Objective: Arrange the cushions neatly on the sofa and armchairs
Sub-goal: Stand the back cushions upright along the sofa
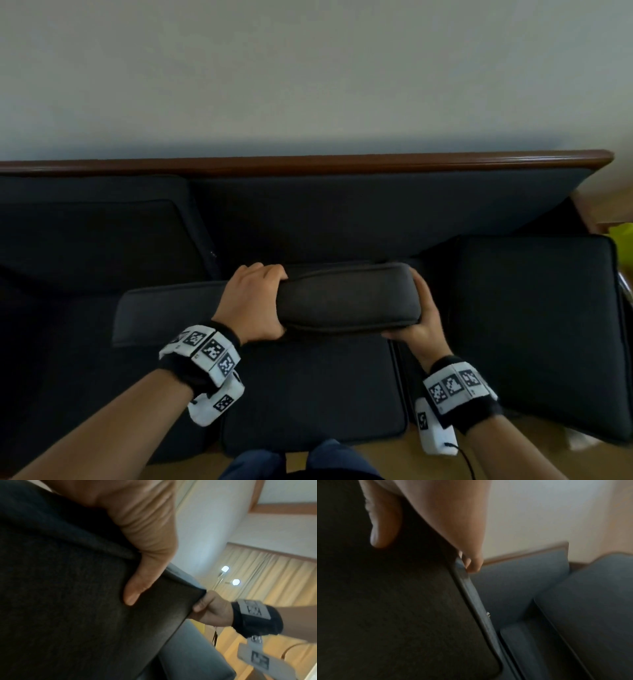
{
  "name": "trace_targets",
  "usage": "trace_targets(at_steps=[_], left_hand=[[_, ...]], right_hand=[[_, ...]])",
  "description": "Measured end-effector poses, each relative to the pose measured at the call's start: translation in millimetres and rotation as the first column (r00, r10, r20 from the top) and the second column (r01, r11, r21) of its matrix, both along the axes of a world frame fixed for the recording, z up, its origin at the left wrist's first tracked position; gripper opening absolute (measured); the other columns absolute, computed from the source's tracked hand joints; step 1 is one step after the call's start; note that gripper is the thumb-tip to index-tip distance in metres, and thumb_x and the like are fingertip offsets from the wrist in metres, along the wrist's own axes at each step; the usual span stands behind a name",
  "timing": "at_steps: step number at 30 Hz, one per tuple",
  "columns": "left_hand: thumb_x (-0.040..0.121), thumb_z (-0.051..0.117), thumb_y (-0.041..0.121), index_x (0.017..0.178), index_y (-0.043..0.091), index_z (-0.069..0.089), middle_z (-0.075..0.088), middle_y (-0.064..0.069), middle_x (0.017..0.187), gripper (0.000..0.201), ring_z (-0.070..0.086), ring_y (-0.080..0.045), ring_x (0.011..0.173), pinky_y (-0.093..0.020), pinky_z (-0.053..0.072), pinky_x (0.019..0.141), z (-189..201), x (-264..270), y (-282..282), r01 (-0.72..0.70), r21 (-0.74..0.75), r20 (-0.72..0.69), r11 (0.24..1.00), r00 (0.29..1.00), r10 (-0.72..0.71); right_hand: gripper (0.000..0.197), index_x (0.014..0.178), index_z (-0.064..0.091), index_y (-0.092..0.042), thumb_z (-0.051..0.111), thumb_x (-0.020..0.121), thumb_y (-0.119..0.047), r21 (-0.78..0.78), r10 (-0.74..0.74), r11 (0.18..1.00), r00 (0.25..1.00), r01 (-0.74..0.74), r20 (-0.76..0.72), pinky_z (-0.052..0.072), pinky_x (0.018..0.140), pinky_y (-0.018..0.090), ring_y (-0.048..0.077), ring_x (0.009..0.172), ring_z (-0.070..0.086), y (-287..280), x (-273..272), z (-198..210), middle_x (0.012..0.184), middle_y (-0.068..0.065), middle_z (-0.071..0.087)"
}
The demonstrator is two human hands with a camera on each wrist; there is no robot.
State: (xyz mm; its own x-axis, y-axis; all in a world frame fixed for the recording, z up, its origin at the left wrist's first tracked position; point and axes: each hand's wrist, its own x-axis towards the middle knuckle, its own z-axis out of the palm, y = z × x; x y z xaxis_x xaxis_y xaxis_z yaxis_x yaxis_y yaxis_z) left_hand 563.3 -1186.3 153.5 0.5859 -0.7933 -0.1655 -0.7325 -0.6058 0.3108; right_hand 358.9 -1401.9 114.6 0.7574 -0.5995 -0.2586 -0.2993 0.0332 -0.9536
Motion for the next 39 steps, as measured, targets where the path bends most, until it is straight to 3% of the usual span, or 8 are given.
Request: trace_targets(at_steps=[6, 8, 13, 19, 25, 28, 33, 39], left_hand=[[0.053, 0.08, 0.046, 0.125, 0.024, 0.05, 0.055, 0.005, 0.121, 0.081, 0.049, -0.019, 0.112, -0.034, 0.036, 0.095, -66, -14, 26, -0.074, 0.215, -0.013, 0.974, 0.997, 0.079], [0.054, 0.076, 0.061, 0.134, 0.029, 0.046, 0.05, 0.006, 0.127, 0.091, 0.047, -0.019, 0.117, -0.039, 0.032, 0.099, -66, -7, 36, -0.058, 0.173, -0.035, 0.983, 0.997, 0.065], [0.075, 0.04, 0.077, 0.123, 0.04, 0.056, 0.053, 0.011, 0.126, 0.063, 0.042, -0.016, 0.125, -0.041, 0.024, 0.102, -71, 19, 89, -0.383, 0.022, -0.148, 0.923, 0.912, 0.382], [0.093, 0.04, 0.062, 0.119, 0.033, 0.052, 0.031, -0.011, 0.148, 0.041, 0.028, -0.039, 0.135, -0.061, 0.02, 0.109, -86, 31, 174, -0.923, 0.174, -0.188, 0.344, 0.312, 0.931], [0.047, 0.087, 0.055, 0.112, 0.035, 0.052, 0.053, -0.013, 0.125, 0.076, 0.055, -0.04, 0.109, -0.053, 0.047, 0.094, -105, 31, 213, -0.934, 0.357, -0.57, 0.009, -0.21, 0.794], [0.044, 0.087, 0.039, 0.097, 0.037, 0.056, 0.055, -0.013, 0.121, 0.061, 0.056, -0.037, 0.107, -0.055, 0.048, 0.095, -110, 31, 215, -0.939, 0.345, -0.604, -0.005, -0.226, 0.764], [0.057, 0.08, 0.033, 0.103, 0.037, 0.058, 0.055, -0.01, 0.122, 0.052, 0.054, -0.036, 0.111, -0.054, 0.048, 0.098, -93, 44, 171, -0.963, 0.265, -0.664, 0.039, -0.153, 0.731], [0.057, 0.077, 0.039, 0.116, 0.034, 0.057, 0.058, -0.009, 0.122, 0.063, 0.054, -0.032, 0.114, -0.05, 0.047, 0.099, -82, 78, 92, -0.983, 0.132, -0.719, 0.13, -0.005, 0.694]], right_hand=[[0.11, 0.135, 0.048, -0.032, 0.09, 0.033, -0.029, 0.304, -0.15, 0.927, 0.96, 0.22, -0.238, 0.047, 0.103, 0.049, 0.027, 0.12, 0.055, 37, 22, -42, 0.131, 0.004, 0.057], [0.107, 0.131, 0.051, -0.032, 0.09, 0.035, -0.058, 0.357, -0.221, 0.879, 0.933, 0.317, -0.283, 0.045, 0.105, 0.051, 0.027, 0.118, 0.058, 34, 29, -41, 0.131, 0.006, 0.06], [0.102, 0.135, 0.047, -0.034, 0.049, 0.053, -0.095, 0.187, -0.161, 0.942, 0.865, 0.278, -0.475, 0.039, 0.105, 0.058, 0.029, 0.126, 0.048, 21, 50, -34, 0.139, 0.003, 0.051], [0.127, 0.145, 0.034, -0.023, 0.066, 0.039, -0.083, 0.203, -0.227, 0.86, 0.707, 0.468, -0.67, 0.041, 0.103, 0.059, 0.041, 0.124, 0.049, 11, 56, -59, 0.141, 0.015, 0.047], [0.086, 0.121, 0.06, -0.01, 0.082, 0.044, -0.041, 0.365, -0.167, 0.742, 0.682, 0.562, -0.712, 0.05, 0.093, 0.059, 0.044, 0.099, 0.064, 20, 18, -76, 0.112, 0.022, 0.066], [0.09, 0.122, 0.062, -0.008, 0.083, 0.039, -0.035, 0.358, -0.22, 0.711, 0.675, 0.605, -0.704, 0.049, 0.092, 0.06, 0.044, 0.098, 0.066, 17, 9, -81, 0.11, 0.023, 0.068], [0.052, 0.115, 0.062, 0.001, 0.071, 0.066, -0.015, 0.255, -0.401, 0.718, 0.683, 0.648, -0.61, 0.055, 0.068, 0.044, 0.04, 0.086, 0.065, -17, 29, -51, 0.101, 0.025, 0.065], [0.052, 0.119, 0.063, -0.01, 0.075, 0.071, -0.026, 0.218, -0.448, 0.745, 0.715, 0.631, -0.537, 0.053, 0.086, 0.049, 0.038, 0.096, 0.063, -77, 50, -34, 0.111, 0.02, 0.065]])
